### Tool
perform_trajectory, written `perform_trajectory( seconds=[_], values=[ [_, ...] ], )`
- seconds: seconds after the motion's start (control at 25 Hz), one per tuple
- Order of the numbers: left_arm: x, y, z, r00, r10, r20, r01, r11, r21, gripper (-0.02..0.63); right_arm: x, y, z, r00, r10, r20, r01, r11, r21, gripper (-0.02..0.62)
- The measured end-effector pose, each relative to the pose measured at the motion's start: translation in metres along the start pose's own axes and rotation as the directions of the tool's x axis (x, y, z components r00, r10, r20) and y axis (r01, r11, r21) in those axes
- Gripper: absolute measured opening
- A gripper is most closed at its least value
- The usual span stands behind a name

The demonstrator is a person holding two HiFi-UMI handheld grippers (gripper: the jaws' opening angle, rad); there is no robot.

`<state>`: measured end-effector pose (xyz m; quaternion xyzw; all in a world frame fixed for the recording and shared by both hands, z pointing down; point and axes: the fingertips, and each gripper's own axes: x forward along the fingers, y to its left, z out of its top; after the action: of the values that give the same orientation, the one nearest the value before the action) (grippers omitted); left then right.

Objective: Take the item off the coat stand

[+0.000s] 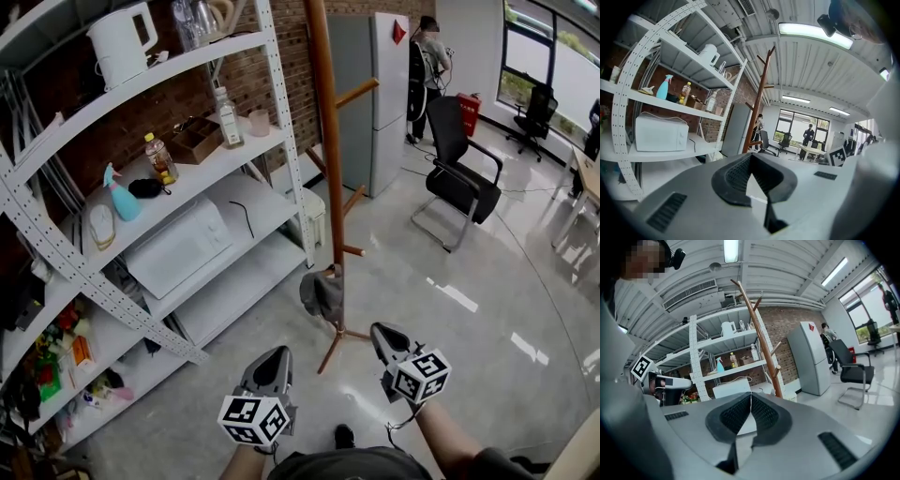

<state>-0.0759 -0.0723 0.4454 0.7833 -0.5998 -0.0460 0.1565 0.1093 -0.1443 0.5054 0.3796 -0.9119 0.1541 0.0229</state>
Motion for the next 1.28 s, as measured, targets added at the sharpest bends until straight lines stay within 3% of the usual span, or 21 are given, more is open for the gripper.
perform_trajectory(
  seconds=[0.52,1.28],
  values=[
    [0.023,0.0,-0.005,0.999,0.04,-0.02,-0.04,0.999,0.0,0.006,0.005,-0.026,0.002,1.0,0.01,0.005,-0.01,1.0,0.029,0.009],
    [0.107,0.047,0.007,0.998,-0.033,-0.053,0.033,0.999,-0.011,0.006,0.086,-0.052,0.008,0.999,-0.041,-0.015,0.042,0.998,0.05,0.009]
  ],
)
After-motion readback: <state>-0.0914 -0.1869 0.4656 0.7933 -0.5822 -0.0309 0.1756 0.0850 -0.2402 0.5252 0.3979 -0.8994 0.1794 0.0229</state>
